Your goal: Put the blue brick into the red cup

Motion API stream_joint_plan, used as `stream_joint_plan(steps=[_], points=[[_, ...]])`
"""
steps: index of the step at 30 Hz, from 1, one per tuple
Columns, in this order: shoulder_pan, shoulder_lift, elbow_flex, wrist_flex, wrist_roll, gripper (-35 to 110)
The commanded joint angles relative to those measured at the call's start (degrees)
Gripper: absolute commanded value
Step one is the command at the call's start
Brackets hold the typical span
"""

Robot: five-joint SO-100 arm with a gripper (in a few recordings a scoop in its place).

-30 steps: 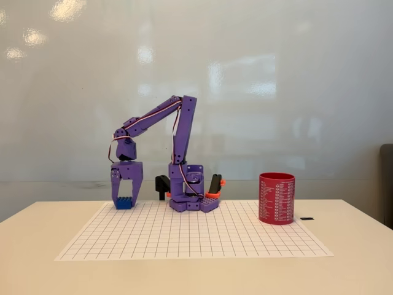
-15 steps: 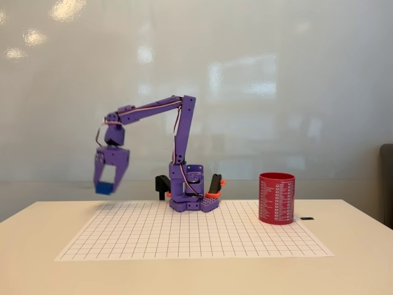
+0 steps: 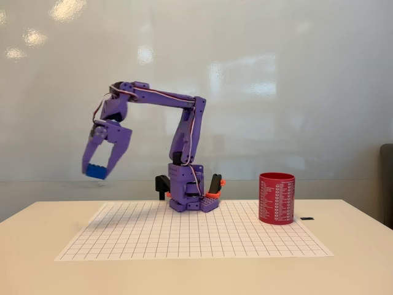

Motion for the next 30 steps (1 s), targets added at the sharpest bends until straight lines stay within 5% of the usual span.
stream_joint_plan(steps=[1,9,22,30], points=[[-23.3,5.4,-6.6,4.8,4.2,-1],[-57.0,3.3,-18.3,14.9,5.6,-1],[-106.8,12.8,-14.7,15.5,9.8,-1],[-115.4,14.4,-7.6,13.4,11.5,-1]])
